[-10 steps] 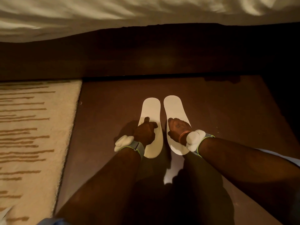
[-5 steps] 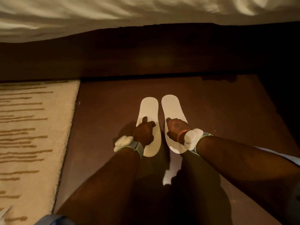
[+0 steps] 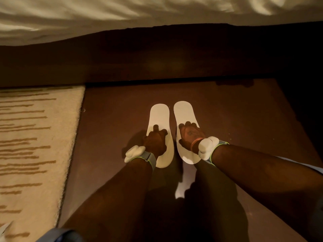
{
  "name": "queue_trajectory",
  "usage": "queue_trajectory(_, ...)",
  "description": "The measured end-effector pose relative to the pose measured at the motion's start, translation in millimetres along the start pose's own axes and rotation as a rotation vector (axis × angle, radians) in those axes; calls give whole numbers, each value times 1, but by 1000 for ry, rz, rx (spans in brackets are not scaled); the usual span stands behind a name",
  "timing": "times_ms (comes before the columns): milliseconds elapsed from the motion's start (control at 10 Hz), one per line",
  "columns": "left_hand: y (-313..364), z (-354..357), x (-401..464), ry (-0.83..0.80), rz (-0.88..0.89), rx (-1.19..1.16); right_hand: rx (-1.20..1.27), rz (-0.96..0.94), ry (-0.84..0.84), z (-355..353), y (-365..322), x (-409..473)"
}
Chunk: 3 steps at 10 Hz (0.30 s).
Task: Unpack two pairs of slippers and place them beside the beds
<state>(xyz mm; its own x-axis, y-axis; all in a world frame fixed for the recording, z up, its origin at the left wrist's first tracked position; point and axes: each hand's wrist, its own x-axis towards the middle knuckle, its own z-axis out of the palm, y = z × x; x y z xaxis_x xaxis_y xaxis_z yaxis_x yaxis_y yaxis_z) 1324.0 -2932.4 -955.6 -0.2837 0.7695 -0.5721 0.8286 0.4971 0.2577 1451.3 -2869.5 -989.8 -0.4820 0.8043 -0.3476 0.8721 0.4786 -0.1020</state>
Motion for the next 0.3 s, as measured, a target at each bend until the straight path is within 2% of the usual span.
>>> queue_trajectory(100,-2,0,-2,18,77,99,-27,5,12,-6,1,0)
queue_trajectory(300,-6,-7,2,250,172,101,-14,-53,95,-16,-5,2)
